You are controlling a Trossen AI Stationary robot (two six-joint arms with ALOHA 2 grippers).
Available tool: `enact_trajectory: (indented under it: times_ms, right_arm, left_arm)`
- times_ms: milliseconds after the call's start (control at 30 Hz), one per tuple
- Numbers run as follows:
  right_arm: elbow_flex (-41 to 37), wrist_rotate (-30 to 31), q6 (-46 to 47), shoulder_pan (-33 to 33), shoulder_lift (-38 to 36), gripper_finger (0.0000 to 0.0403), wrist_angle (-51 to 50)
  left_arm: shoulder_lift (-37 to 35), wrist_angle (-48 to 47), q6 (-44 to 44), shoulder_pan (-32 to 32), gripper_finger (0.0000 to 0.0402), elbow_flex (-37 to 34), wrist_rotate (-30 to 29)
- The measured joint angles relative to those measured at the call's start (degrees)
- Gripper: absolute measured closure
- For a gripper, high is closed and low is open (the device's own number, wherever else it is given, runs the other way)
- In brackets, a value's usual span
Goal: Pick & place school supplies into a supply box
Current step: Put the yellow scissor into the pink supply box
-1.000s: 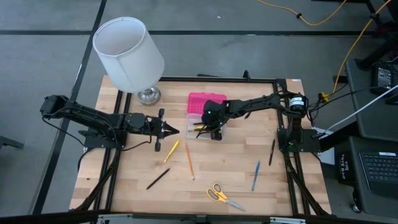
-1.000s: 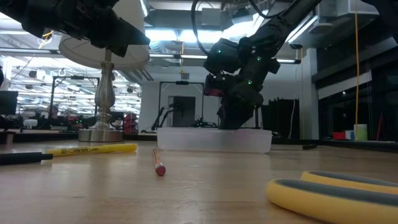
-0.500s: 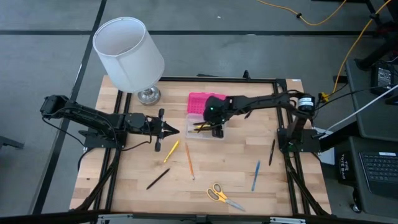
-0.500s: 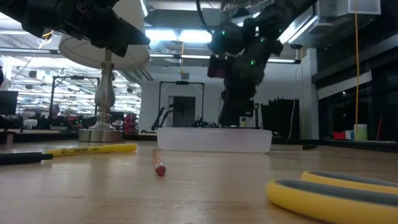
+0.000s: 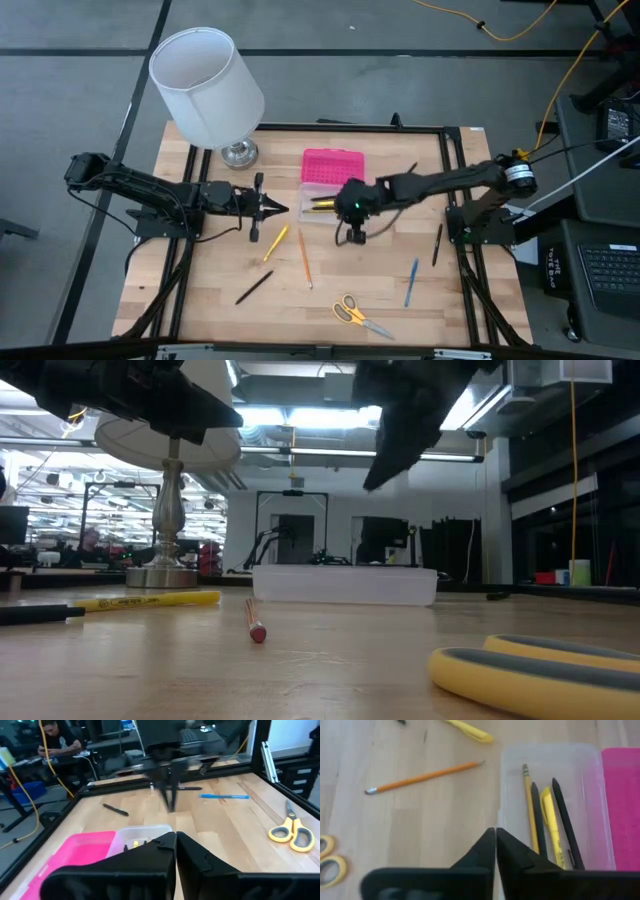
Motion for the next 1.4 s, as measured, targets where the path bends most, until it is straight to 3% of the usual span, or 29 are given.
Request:
enact_trajectory:
  times_ms: [233, 333, 500, 600, 733, 900, 1233, 1400]
  right_arm:
    - [0.0, 8.6, 5.2, 8.9, -3.1, 0.0383, -1.9]
    - [0.0, 12.7, 10.8, 12.5, -3.3, 0.0388, -2.8]
    - [0.0, 14.6, 21.9, 18.1, -3.3, 0.0395, -3.3]
    - [0.0, 18.3, 29.8, 21.6, -2.8, 0.0396, -4.3]
    - [0.6, 18.5, 37.9, 25.6, 0.1, 0.0398, -3.6]
    - [7.8, 18.4, 44.2, 28.9, 6.9, 0.0399, -8.3]
    - [30.8, 15.1, 60.1, 32.1, 20.3, 0.04, -29.4]
    - [37.5, 14.4, 65.4, 33.3, 24.6, 0.0399, -33.6]
  left_arm:
    - [0.0, -3.0, -3.2, 0.0, 0.0396, 0.0, 1.8]
    - [0.0, -4.6, -5.5, 0.0, 0.0396, 0.0, 4.6]
    - [0.0, -4.9, -6.8, 0.0, 0.0396, 0.0, 7.2]
    - [0.0, -4.6, -5.1, 0.0, 0.0396, 0.0, 7.3]
    - [0.0, -4.4, -4.1, 0.0, 0.0396, 0.0, 7.2]
    - [0.0, -4.3, -4.1, 0.0, 0.0396, 0.0, 7.2]
    - [0.0, -4.6, -4.1, 0.0, 0.0396, 0.0, 7.3]
    - [0.0, -4.7, -4.4, 0.0, 0.0396, 0.0, 7.3]
